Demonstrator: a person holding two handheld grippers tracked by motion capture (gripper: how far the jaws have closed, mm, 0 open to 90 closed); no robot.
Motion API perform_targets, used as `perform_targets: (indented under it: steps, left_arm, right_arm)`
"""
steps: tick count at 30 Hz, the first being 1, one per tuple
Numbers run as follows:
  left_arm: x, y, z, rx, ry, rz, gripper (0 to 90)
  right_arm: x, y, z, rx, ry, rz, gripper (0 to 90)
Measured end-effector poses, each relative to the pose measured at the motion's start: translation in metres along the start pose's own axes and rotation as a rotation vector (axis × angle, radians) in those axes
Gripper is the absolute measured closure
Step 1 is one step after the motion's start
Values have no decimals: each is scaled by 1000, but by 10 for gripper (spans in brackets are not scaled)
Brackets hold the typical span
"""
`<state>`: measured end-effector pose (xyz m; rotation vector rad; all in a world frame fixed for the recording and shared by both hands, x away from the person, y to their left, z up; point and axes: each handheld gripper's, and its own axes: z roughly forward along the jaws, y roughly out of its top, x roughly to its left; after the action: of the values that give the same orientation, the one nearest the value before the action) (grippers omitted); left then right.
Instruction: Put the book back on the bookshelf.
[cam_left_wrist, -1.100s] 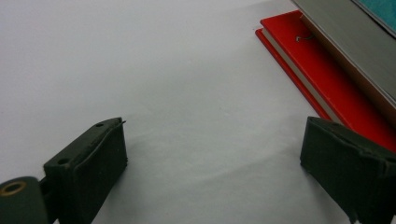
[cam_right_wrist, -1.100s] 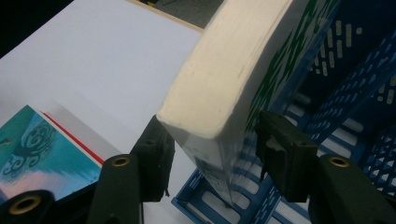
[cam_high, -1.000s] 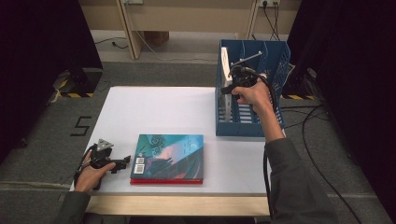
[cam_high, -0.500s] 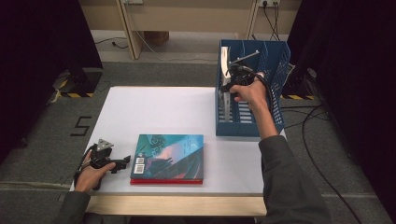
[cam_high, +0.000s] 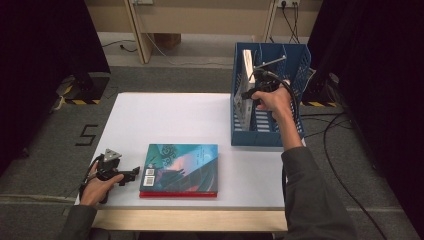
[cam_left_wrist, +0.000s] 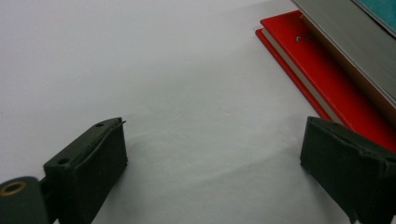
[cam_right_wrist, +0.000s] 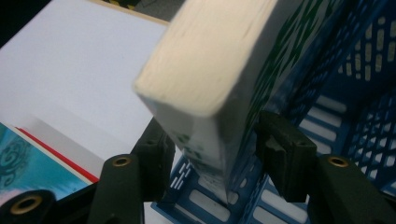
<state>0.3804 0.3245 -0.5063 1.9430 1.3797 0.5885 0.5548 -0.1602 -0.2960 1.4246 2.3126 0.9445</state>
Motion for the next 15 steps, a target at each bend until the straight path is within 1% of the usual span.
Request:
perform_targets:
  steps: [2, 5, 6, 8, 10, 12, 13, 15]
  left_arm:
    - [0, 0, 0, 0, 0, 0, 61]
    - [0, 0, 0, 0, 0, 0, 61]
    - [0, 0, 0, 1, 0, 1, 61]
    - [0, 0, 0, 1, 0, 1, 61]
    - [0, 0, 0, 1, 0, 1, 61]
    - [0, 0, 0, 0, 0, 0, 61]
    - [0, 0, 0, 0, 0, 0, 61]
    - [0, 0, 0, 1, -1, 1, 61]
  right_arm:
    - [-1, -3, 3, 4, -1, 2, 458]
    - [-6, -6, 7, -10, -6, 42, 441]
    - [-7, -7, 9, -14, -14, 45, 463]
    - [-8, -8, 10, -25, -54, 32, 560]
    - [-9, -10, 10, -42, -53, 36, 605]
    - [-9, -12, 8, -47, -61, 19, 631]
    - [-8, -14, 7, -50, -54, 12, 633]
    - [-5, -17, 5, -53, -25, -2, 648]
